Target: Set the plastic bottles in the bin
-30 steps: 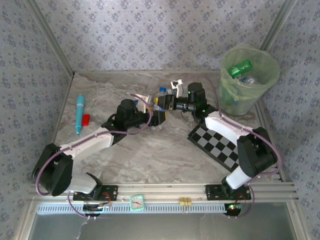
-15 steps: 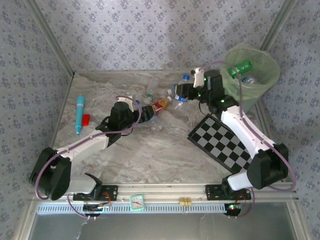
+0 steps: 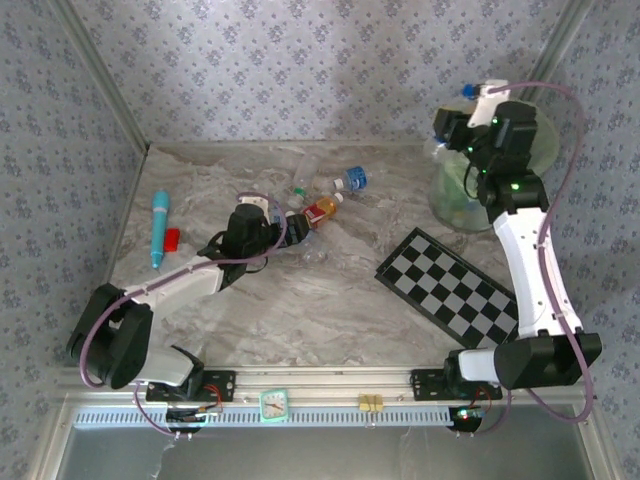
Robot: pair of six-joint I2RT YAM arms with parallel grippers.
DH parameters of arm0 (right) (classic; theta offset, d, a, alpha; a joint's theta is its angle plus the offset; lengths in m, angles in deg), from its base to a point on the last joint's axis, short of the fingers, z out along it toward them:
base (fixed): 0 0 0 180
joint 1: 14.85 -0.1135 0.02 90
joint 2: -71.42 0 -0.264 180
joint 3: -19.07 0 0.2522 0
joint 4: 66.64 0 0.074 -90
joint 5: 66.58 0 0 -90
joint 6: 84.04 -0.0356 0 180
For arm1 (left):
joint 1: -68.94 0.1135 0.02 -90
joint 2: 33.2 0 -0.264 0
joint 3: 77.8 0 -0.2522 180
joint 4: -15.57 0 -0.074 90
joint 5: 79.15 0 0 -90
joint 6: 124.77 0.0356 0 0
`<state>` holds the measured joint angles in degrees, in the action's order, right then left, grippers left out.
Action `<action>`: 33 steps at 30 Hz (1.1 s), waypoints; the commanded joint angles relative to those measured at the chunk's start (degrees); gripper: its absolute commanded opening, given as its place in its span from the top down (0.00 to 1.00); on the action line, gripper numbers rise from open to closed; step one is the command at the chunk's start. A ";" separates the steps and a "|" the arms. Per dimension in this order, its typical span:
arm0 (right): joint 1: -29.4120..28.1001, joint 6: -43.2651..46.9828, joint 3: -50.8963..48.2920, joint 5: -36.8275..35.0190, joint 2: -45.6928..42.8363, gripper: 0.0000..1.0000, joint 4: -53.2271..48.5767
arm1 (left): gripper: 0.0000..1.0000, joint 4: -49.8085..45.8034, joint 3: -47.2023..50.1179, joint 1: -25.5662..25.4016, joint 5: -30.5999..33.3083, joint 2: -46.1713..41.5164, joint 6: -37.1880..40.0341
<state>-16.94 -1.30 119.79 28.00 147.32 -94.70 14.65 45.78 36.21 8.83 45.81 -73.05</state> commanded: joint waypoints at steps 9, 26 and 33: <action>11.81 -13.48 -3.76 -8.57 4.13 0.52 20.85 | 0.00 -2.53 -3.66 0.31 -1.57 1.51 -0.02; 17.06 -30.31 2.24 -0.89 23.57 0.52 23.89 | 0.00 -6.08 -3.67 0.43 0.77 1.06 -0.07; 19.78 -37.82 4.69 4.23 28.69 0.48 23.40 | 0.00 -7.09 -4.54 0.40 0.79 1.90 0.68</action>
<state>2.23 -34.33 121.47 29.01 174.51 -72.41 8.31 43.55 36.32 8.83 46.88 -73.60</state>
